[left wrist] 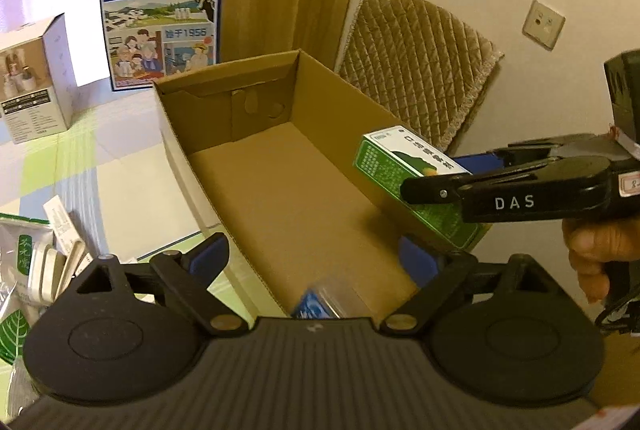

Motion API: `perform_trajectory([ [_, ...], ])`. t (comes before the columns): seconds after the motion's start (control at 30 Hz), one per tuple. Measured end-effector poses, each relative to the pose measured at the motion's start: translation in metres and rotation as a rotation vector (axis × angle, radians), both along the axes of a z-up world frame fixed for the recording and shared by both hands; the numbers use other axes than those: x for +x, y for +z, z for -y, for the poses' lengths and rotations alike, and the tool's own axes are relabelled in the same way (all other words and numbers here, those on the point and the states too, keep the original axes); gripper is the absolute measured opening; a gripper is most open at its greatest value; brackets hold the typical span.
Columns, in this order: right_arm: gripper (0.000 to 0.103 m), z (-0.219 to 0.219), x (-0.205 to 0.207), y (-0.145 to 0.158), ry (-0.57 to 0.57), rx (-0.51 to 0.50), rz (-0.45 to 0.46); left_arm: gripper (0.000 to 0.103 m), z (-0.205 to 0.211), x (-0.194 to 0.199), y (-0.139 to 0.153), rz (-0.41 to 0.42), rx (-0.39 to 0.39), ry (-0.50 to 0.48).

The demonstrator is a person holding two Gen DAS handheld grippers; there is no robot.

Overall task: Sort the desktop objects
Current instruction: 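Lower both held items into the cardboard box and open both tools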

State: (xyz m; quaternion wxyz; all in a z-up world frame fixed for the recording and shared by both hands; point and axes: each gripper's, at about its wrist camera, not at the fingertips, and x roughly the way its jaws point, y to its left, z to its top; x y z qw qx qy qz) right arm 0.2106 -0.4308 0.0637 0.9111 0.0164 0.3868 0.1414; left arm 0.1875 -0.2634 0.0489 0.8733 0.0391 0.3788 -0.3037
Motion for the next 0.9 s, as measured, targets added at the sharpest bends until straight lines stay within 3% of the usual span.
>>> perform_trajectory([
  [0.4, 0.053, -0.02, 0.001, -0.005, 0.027, -0.001, 0.018, 0.09, -0.037, -0.018, 0.009, 0.013, -0.06, 0.117],
  [0.43, 0.056, -0.021, 0.001, -0.004, 0.029, -0.003, 0.031, 0.09, -0.039, -0.019, 0.009, 0.014, -0.059, 0.121],
  [0.47, 0.07, -0.023, 0.001, -0.004, 0.03, -0.007, 0.035, 0.09, -0.04, -0.021, 0.009, 0.016, -0.058, 0.125],
  [0.53, 0.08, -0.022, -0.003, -0.002, 0.028, -0.005, 0.052, 0.09, -0.044, -0.024, 0.009, 0.022, -0.054, 0.132],
  [0.9, 0.082, -0.016, -0.04, 0.009, -0.015, 0.025, 0.068, 0.093, -0.076, -0.056, 0.005, 0.031, -0.069, 0.229],
])
